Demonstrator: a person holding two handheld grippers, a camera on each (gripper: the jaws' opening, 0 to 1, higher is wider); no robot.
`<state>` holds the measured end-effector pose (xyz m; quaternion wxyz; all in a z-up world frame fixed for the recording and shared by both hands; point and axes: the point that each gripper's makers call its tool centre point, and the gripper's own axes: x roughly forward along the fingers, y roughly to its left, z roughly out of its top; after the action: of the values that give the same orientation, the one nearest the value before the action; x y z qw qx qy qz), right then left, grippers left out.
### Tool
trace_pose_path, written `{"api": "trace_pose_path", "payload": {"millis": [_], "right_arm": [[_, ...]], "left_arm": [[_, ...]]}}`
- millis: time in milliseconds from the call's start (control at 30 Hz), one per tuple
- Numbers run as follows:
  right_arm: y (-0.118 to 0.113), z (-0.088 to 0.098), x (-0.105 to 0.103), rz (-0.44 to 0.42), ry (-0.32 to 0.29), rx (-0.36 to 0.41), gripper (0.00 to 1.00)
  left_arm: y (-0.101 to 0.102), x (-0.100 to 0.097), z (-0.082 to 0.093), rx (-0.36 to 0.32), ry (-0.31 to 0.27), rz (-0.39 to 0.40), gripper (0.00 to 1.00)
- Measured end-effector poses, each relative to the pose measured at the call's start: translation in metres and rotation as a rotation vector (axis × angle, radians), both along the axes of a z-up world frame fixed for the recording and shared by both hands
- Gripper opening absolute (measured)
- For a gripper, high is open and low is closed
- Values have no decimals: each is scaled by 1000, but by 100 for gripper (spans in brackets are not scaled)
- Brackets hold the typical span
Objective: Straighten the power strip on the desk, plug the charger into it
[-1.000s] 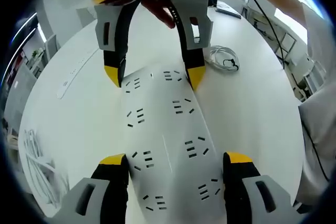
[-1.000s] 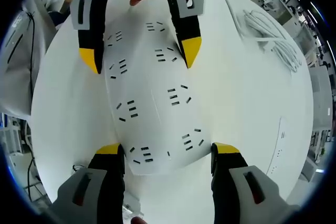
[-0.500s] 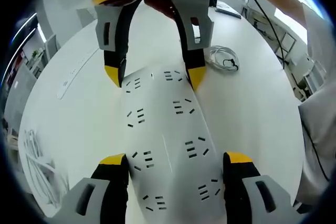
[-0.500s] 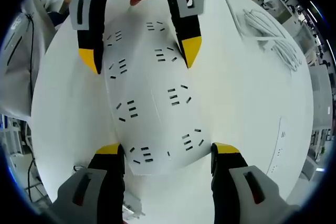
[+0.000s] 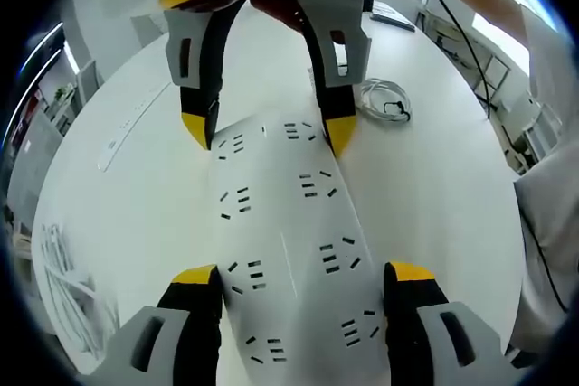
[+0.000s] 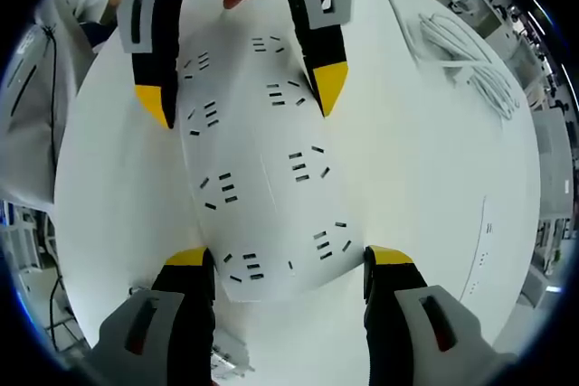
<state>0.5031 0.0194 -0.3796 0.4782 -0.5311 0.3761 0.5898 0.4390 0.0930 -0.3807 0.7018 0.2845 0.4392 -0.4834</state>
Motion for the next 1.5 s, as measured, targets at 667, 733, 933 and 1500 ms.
{"api": "trace_pose_path", "payload": {"millis": [667,733,933,1500], "right_arm": [[-3,0,-6,-43,-3,-1,66],[-3,0,-6,-40,-2,-3,66],[-2,-1,-5,-11,10,-12,66],[3,-1,-8,70,5,-12,65]], "left_arm": [[-1,-1,0,1,0,-9,73],[-1,-1,0,1,0,-9,73],[-1,-1,0,1,0,-9,73],[-1,-1,0,0,0,-9,73]]}}
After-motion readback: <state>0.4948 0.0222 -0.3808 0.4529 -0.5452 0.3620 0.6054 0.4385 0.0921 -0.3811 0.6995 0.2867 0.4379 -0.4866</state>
